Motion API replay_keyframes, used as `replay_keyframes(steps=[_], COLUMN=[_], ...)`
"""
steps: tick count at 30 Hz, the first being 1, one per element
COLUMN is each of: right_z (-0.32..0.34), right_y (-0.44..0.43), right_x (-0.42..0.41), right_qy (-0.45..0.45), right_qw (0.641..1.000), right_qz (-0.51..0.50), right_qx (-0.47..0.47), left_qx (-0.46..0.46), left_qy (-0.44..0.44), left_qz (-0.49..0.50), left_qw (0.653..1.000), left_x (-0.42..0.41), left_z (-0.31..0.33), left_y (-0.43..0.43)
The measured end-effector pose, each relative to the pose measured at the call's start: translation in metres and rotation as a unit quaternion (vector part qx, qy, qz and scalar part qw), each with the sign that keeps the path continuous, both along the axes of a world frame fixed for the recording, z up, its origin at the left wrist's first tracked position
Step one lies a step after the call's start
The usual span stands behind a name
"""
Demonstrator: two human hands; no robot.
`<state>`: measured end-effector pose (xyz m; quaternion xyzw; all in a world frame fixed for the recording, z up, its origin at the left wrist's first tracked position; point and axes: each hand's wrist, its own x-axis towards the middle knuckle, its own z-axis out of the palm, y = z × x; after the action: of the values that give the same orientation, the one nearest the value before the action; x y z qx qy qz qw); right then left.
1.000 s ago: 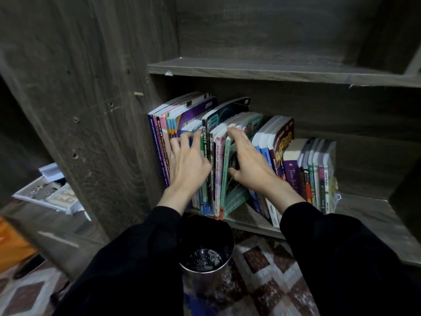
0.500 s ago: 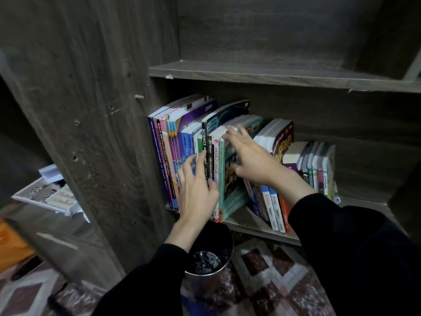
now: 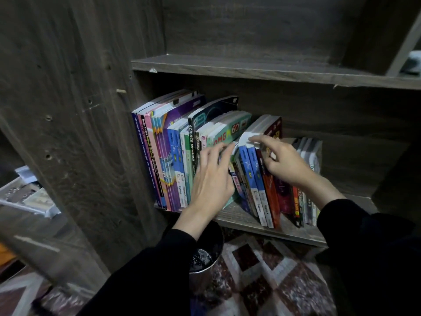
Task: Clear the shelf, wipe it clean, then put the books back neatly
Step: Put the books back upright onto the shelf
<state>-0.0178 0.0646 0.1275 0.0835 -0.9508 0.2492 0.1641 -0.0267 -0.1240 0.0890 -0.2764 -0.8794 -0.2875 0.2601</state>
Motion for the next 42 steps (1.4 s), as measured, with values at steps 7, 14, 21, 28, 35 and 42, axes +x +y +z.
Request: replay_keyframes(steps=[7, 14, 21, 28, 35, 42], right_z=[0.000, -0.007, -0.010, -0.010, -0.007, -0.004], right_y=[0.002, 0.013, 0.020, 0.027, 0.024, 0.020], right_x=[0.004, 0.009, 0.024, 0.029, 0.031, 0.031], right_qy=[-0.024, -0.003, 0.003, -0.035, -0.047, -0.053], right_qw=[0.999, 0.998, 0.998, 0.994, 0.992, 0.993], right_qz=[0.008, -0.022, -0.047, -0.082, -0.092, -0.072], right_qx=[0.043, 0.060, 0.051, 0.070, 0.070, 0.081], left_qx=[-0.039, 0.059, 0.064, 0.097, 0.142, 0.155], left_qy=[-0.115, -0.208, -0.144, -0.190, -0.151, -0.187], left_qz=[-0.067, -0.062, -0.063, -0.039, -0.033, 0.029], left_qw=[0.990, 0.974, 0.986, 0.976, 0.978, 0.970], left_x=[-0.013, -0.012, 0.005, -0.010, 0.010, 0.009], left_z=[0.009, 0.008, 0.005, -0.005, -0.013, -0.023], left_y=[0.034, 0.050, 0.073, 0.079, 0.071, 0.068])
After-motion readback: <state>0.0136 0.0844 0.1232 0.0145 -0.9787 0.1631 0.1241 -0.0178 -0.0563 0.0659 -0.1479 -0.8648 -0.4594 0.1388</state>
